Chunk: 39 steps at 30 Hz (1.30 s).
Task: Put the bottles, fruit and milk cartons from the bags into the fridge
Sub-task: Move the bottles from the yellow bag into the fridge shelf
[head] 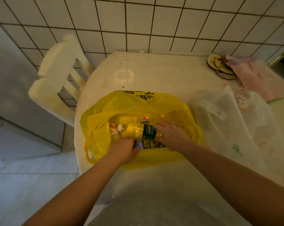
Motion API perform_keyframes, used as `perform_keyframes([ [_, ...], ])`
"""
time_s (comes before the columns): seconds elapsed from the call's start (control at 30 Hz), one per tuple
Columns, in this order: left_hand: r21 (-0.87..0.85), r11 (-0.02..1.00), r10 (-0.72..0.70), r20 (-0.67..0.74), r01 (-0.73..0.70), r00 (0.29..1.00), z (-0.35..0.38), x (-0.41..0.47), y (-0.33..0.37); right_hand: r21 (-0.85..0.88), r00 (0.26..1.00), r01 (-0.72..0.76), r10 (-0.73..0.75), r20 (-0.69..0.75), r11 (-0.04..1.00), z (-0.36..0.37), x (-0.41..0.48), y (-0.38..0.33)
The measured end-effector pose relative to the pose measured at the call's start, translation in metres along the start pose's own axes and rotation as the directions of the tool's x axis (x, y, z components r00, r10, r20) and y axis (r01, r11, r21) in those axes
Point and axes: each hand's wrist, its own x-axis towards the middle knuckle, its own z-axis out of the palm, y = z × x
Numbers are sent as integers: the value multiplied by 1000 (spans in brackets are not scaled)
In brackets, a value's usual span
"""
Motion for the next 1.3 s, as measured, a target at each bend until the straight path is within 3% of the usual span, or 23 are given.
perform_keyframes([
  [0.13, 22, 1000, 20, 83, -22, 996, -5, 7, -2, -79, 989, 55, -44, 143, 995, 1, 28, -1],
  [0.37, 323, 946, -20, 70, -4, 997, 12, 5, 6, 114, 941, 58, -92, 324, 992, 3, 62, -5],
  [0.67, 286, 958, -46, 24, 38, 999, 15, 3, 13, 270, 971, 61, -119, 205, 961, -8, 54, 2],
  [0.83, 189, 980, -57, 9, 54, 998, 11, 2, 17, 435, 999, -47, 35, 35, 899, -36, 25, 14],
  [0.93, 175, 982, -62, -37, 67, 997, 6, -3, 20, 646, 989, -122, 151, 11, 753, -58, 0, 26],
  [1.0, 147, 986, -62, -79, 73, 995, 0, -10, 22, 779, 972, -168, 233, 29, 603, -65, -19, 32],
  [1.17, 36, 998, -33, -295, 46, 955, -8, -32, 27, 989, 975, -129, 189, 113, 74, -62, -67, 37],
  [1.23, -90, 995, -66, -359, 36, 931, -10, -43, 32, 973, 978, -132, 134, 159, -188, -55, -83, 37],
  [1.3, -234, 972, -131, -398, 38, 908, -11, -54, 40, 920, 976, -159, 80, 200, -358, -46, -96, 37],
])
